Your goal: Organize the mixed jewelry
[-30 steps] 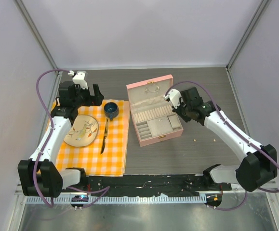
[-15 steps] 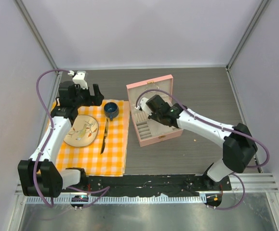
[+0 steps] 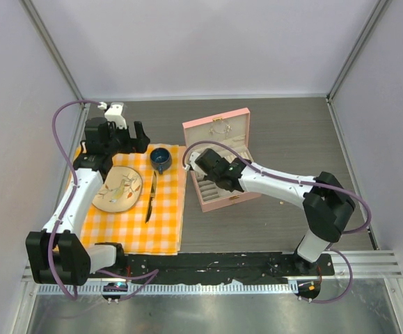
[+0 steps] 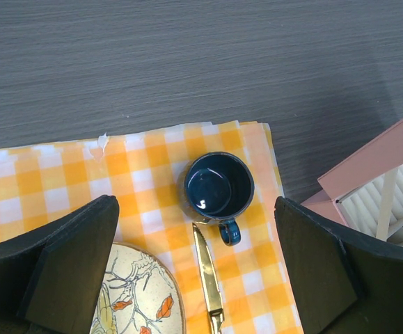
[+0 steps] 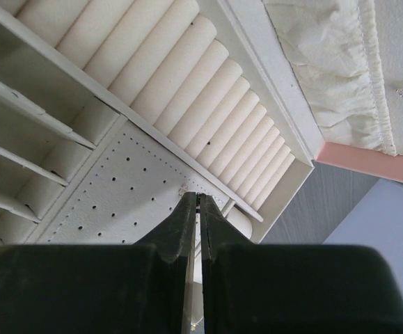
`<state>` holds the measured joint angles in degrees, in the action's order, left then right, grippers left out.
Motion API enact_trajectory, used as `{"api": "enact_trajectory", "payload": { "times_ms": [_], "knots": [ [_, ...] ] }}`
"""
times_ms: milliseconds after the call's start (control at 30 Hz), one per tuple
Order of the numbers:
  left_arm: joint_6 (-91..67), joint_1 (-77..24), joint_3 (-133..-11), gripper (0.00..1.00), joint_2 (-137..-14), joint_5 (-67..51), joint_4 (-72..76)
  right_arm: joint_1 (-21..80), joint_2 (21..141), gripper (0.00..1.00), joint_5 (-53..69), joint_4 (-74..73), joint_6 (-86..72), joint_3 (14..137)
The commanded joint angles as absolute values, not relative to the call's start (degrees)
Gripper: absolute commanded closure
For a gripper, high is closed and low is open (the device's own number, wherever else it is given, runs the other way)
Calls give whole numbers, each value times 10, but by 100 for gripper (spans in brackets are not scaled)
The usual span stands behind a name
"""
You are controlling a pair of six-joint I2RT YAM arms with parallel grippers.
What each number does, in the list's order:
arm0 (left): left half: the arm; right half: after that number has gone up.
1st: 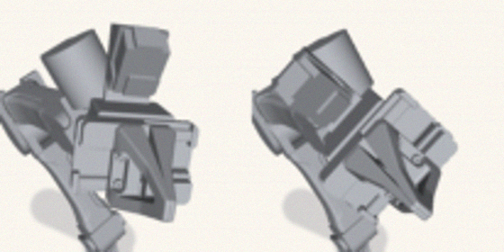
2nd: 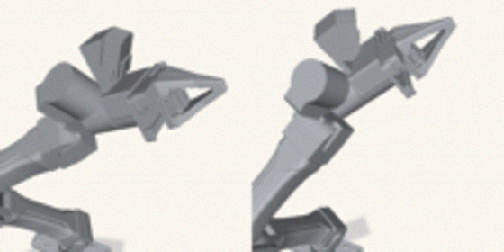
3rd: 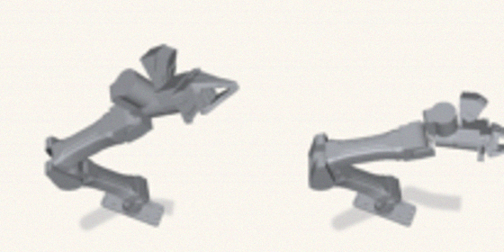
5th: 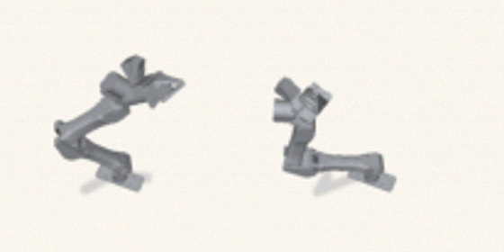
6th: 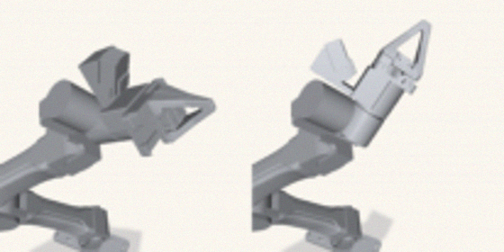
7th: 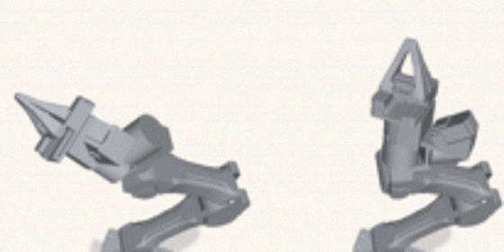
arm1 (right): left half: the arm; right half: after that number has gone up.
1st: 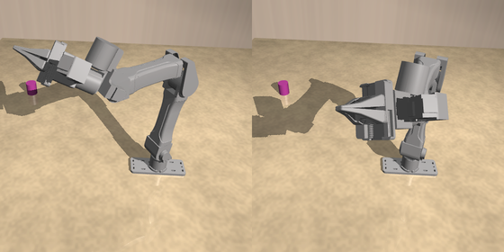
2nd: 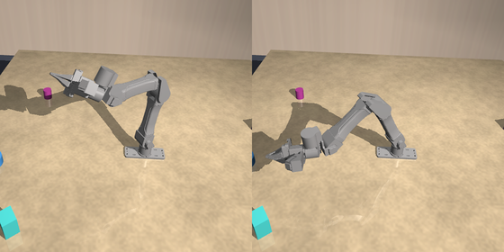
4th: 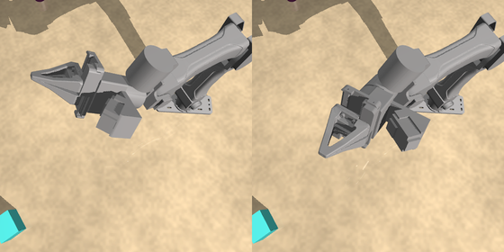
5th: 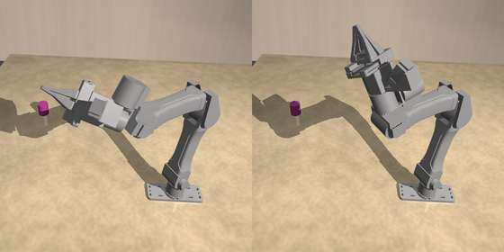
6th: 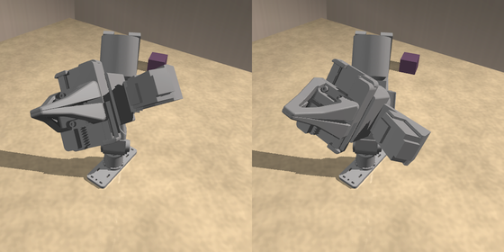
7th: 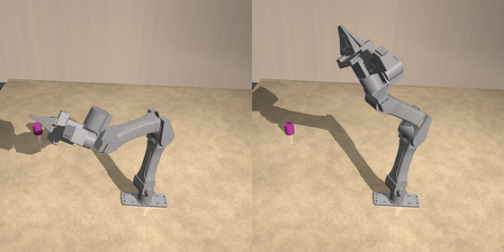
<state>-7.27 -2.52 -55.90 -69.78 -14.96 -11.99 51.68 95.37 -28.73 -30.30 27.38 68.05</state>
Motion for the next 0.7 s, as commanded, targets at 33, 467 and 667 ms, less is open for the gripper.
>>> {"api": "enact_trajectory", "payload": {
  "times_ms": [33,467,667],
  "knots": [
    [-70,-21,-557,0,-687,-143,-93,533,965,99,-330,-280,283,708],
    [-70,-18,-556,0,-687,-147,-91,548,971,99,-334,-294,280,713],
    [-70,-18,-556,0,-687,-146,-91,555,978,99,-330,-298,279,717]
  ]
}}
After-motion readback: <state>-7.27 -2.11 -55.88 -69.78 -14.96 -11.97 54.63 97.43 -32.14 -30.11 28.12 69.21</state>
